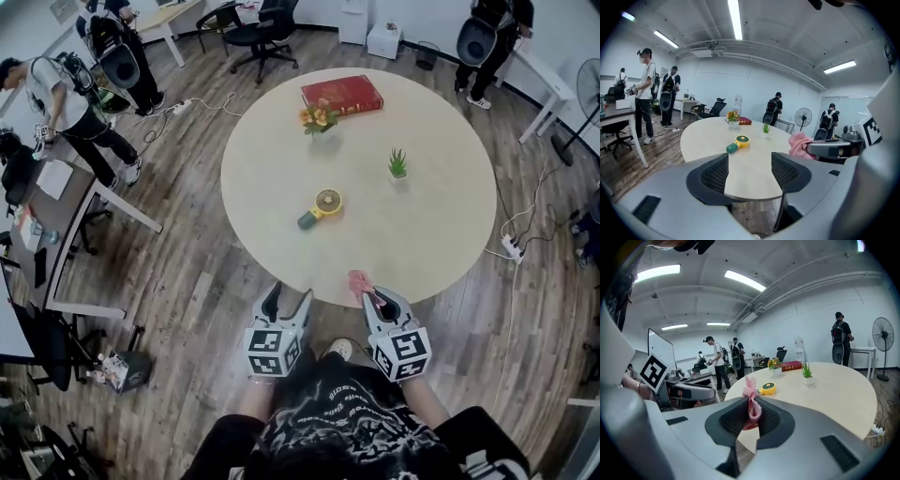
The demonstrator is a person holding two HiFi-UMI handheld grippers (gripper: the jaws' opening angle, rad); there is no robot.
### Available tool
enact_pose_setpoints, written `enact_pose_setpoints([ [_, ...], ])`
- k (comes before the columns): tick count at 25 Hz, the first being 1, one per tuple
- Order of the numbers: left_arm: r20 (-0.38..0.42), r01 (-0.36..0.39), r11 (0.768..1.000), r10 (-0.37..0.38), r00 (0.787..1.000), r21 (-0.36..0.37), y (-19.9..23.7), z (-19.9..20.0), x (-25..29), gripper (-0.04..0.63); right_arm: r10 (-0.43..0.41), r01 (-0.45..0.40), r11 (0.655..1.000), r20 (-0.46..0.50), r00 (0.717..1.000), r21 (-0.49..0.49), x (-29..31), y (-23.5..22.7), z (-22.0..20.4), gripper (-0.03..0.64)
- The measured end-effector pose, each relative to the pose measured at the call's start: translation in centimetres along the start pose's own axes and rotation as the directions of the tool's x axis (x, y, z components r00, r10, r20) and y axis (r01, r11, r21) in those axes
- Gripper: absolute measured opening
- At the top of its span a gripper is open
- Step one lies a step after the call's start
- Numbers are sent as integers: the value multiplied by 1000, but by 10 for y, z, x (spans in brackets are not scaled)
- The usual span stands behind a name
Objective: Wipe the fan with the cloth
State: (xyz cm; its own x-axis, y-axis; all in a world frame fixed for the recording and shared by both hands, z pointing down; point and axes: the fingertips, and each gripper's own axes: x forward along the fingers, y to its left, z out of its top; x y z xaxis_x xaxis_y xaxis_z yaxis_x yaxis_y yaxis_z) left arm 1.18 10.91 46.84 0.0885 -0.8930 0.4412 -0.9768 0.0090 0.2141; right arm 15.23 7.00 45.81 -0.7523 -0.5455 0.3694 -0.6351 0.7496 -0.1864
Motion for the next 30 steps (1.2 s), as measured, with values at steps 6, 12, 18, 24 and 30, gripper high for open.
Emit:
enact_pose_setpoints([
  [6,-28,5,999,-4,1000,31,21,5,34,301,55,-55,998,-25,998,-10,27,1,5,38],
  [12,-69,45,996,-40,997,78,47,22,85,301,8,-8,1000,-35,999,6,61,-16,18,41],
  [18,-157,130,975,-102,982,181,69,27,151,301,-59,61,997,-38,998,38,103,-44,31,43],
  [24,-299,241,936,-160,941,256,89,7,204,301,-106,109,993,-61,993,44,135,-56,39,45],
  [30,-391,326,898,-197,899,297,101,-8,230,301,-131,140,986,-100,986,86,151,-62,35,47],
])
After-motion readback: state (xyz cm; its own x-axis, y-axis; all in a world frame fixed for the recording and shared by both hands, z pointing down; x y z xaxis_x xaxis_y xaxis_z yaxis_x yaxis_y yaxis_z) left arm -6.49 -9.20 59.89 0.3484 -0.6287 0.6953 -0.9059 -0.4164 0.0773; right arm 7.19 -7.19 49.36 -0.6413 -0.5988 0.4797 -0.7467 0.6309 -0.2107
